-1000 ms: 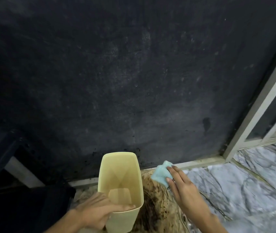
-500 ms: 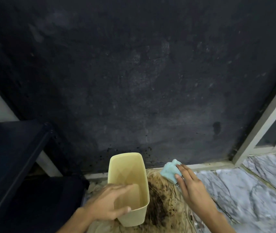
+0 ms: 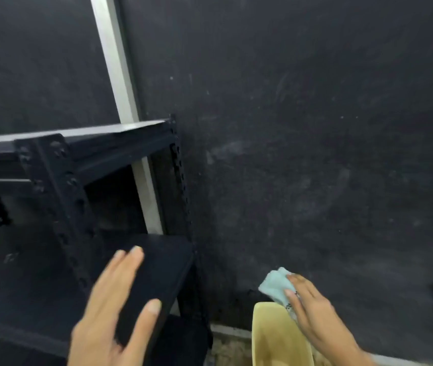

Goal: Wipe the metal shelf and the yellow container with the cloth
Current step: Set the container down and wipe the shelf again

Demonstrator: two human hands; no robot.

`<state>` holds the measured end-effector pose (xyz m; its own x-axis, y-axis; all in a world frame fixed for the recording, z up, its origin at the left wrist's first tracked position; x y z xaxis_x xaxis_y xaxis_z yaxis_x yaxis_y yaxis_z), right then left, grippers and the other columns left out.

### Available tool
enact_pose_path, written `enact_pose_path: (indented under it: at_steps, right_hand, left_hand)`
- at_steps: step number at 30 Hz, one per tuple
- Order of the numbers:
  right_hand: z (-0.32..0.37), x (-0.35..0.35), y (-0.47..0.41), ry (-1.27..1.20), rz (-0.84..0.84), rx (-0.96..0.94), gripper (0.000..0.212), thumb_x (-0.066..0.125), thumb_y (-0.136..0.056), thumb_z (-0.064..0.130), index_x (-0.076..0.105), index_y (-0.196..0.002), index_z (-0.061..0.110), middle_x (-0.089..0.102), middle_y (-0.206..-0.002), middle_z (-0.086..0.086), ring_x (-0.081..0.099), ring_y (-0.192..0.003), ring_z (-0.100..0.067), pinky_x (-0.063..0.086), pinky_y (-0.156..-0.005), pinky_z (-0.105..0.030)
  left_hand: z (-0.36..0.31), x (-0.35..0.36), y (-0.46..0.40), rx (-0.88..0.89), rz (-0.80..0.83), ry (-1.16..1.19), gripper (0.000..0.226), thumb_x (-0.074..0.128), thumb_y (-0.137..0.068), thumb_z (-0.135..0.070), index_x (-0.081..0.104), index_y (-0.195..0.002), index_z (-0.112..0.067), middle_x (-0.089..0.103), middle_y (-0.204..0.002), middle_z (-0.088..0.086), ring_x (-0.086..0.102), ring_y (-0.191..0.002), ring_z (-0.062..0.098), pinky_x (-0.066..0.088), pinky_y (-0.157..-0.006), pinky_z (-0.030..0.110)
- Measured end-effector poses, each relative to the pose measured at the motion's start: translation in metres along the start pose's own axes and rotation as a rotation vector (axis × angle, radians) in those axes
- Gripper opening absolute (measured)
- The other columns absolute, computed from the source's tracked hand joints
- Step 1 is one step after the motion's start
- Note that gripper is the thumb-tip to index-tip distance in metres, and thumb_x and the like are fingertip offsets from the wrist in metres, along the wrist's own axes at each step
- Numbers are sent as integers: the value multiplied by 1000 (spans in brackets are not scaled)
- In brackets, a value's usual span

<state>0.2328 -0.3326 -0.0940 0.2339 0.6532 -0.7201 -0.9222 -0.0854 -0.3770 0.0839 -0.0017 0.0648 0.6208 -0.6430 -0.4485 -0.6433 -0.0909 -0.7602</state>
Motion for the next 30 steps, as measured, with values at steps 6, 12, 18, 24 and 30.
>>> enact_pose_path:
  at_steps: [6, 12, 18, 24, 30]
  right_hand:
    - [126, 70, -74, -91, 61, -194, 45, 33, -103, 42, 45, -141, 21, 46, -148, 6, 49, -130, -14, 40, -105, -28]
    - [242, 186, -108, 88, 321, -346, 68, 12, -98, 45, 34, -148, 4, 38, -153, -18, 36, -140, -34, 34, -114, -43]
    - [243, 236, -97, 74, 512, -359, 88, 8, -80, 64, 42, -147, 17, 37, -157, -9, 27, -147, -27, 12, -122, -44]
    - [241, 237, -112, 182, 591, -377, 97, 7, -70, 70, 26, -154, 25, 18, -165, -3, 10, -152, -17, 0, -122, -45]
    - [240, 246, -118, 250, 552, -421, 108, 1, -61, 75, 21, -155, 26, 13, -167, -3, 6, -153, -17, 2, -122, -47]
  left_hand:
    - [-22, -51, -50, 99, -241, -142, 91, 58, -87, -40, 26, -163, -1, 17, -175, 6, 8, -164, 11, 13, -125, 7]
    - [5, -31, -64, 172, -260, -222, 102, 61, -88, -34, 5, -165, 3, -11, -177, -4, 0, -166, 32, 33, -116, 76]
    - [12, -26, -64, 248, -226, -244, 96, 61, -92, -25, 4, -162, 7, -7, -175, 0, 0, -165, 34, 31, -118, 75]
    - [20, -21, -60, 268, -226, -258, 91, 62, -91, -18, 9, -159, 12, 0, -173, 9, 5, -164, 35, 36, -113, 77]
    - [18, -23, -57, 245, -252, -271, 90, 63, -89, -15, 13, -158, 13, 5, -172, 13, 9, -164, 36, 37, -117, 66]
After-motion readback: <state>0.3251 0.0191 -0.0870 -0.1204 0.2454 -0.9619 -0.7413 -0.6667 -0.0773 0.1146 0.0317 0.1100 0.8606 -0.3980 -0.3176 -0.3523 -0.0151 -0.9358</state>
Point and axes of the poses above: each hand's wrist, its own y-axis away from the middle knuckle, its own x-axis out of the palm, z = x × y, the point moved 10 cm from there along -y, towards the middle knuckle
